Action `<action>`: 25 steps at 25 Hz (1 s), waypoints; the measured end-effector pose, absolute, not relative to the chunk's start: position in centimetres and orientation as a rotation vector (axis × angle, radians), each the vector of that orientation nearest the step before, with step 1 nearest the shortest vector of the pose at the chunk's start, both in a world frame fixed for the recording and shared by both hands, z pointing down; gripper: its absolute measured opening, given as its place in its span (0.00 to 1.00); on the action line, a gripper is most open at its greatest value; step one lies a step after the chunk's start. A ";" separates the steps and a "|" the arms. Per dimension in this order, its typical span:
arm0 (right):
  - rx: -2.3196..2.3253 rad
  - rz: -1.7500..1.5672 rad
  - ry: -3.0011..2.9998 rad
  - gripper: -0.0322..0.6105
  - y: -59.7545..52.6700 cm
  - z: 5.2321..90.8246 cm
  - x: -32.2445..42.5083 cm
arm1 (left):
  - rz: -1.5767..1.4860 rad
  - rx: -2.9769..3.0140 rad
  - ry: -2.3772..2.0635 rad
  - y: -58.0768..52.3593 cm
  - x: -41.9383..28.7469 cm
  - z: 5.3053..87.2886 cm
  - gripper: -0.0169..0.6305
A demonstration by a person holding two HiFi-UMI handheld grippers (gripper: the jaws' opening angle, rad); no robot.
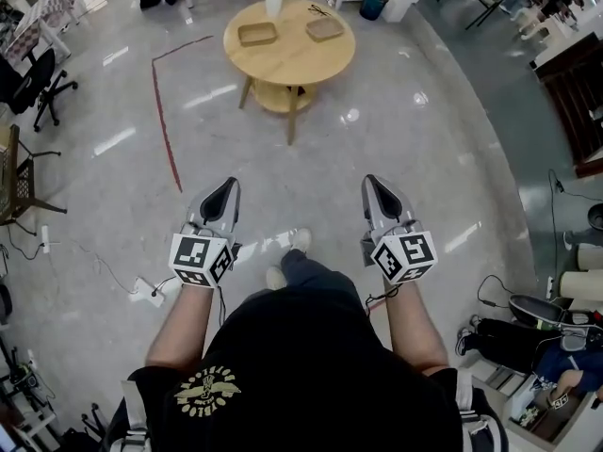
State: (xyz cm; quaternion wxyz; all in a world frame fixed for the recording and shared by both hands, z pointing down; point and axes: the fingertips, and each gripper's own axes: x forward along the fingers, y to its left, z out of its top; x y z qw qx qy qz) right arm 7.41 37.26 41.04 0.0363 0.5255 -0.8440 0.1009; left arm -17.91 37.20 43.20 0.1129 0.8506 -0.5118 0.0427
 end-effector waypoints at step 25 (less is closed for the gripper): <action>1.572 0.417 -2.617 0.05 23.9 42.9 9.9 | 0.214 2.449 -1.457 25.0 -12.9 45.5 0.03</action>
